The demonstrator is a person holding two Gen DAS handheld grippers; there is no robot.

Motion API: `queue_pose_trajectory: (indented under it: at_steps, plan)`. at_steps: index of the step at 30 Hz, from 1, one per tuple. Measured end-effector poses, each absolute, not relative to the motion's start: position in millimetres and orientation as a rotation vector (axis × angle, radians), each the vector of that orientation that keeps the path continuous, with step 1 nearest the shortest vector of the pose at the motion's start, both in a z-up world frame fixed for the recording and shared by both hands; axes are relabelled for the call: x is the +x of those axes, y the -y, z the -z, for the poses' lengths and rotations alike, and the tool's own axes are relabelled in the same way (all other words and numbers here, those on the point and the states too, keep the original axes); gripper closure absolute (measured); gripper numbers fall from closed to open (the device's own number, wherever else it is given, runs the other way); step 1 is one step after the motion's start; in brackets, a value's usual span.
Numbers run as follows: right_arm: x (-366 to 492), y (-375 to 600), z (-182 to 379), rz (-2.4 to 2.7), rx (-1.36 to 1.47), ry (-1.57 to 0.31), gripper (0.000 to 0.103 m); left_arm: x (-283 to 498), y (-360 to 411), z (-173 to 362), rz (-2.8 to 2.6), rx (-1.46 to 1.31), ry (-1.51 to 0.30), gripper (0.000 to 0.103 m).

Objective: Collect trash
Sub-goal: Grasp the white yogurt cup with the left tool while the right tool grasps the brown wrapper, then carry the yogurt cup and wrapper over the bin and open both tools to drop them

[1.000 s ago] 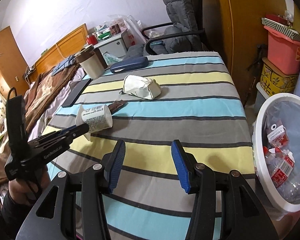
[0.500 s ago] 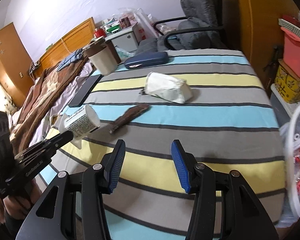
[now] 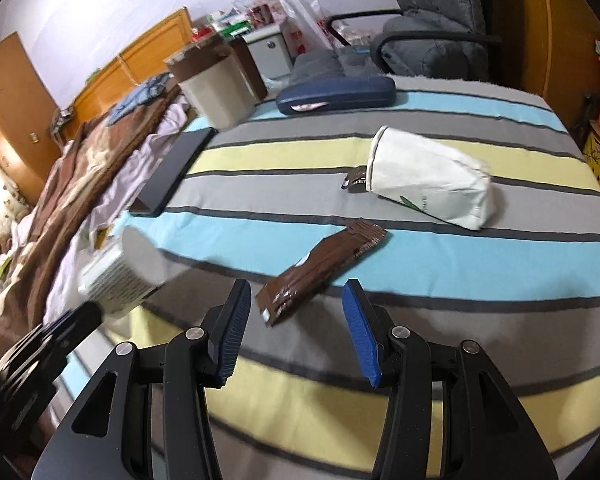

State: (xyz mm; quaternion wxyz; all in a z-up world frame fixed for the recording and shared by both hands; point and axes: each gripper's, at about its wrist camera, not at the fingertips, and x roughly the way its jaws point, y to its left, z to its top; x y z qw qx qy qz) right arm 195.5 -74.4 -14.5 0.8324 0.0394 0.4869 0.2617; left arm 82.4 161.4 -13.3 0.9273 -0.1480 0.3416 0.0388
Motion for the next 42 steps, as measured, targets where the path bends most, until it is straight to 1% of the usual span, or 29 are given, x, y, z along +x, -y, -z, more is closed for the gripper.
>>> queue_pose_trajectory:
  at_steps: [6,8,9,10,12,16,29,42]
  plan:
    - [204,63,18,-0.463,0.033,-1.012,0.053,86,-172,19,-0.082,-0.323,-0.703,0.096]
    - [204,59,18,-0.443,0.002,-1.002,0.058,87,-173,22,-0.079,-0.329,-0.706,0.096]
    - [204,59,18,-0.432,-0.017,-0.996,0.066,88,-173,22,-0.077,-0.329,-0.705,0.096]
    - [203,61,18,-0.433,-0.020,-0.994,0.069,88,-172,21,-0.075,-0.326,-0.704,0.096]
    - [204,69,18,-0.435,-0.007,-0.994,0.074,89,-170,21,-0.070,-0.324,-0.704,0.096]
    - [204,87,17,-0.458,0.036,-1.003,0.078,90,-167,21,-0.070,-0.320,-0.704,0.096]
    - [175,126,2,-0.513,0.075,-0.994,0.079,90,-132,15,-0.024,-0.282,-0.723,0.096]
    - [150,191,-19,-0.460,0.133,-0.937,0.079,90,-63,1,0.091,-0.219,-0.742,0.096]
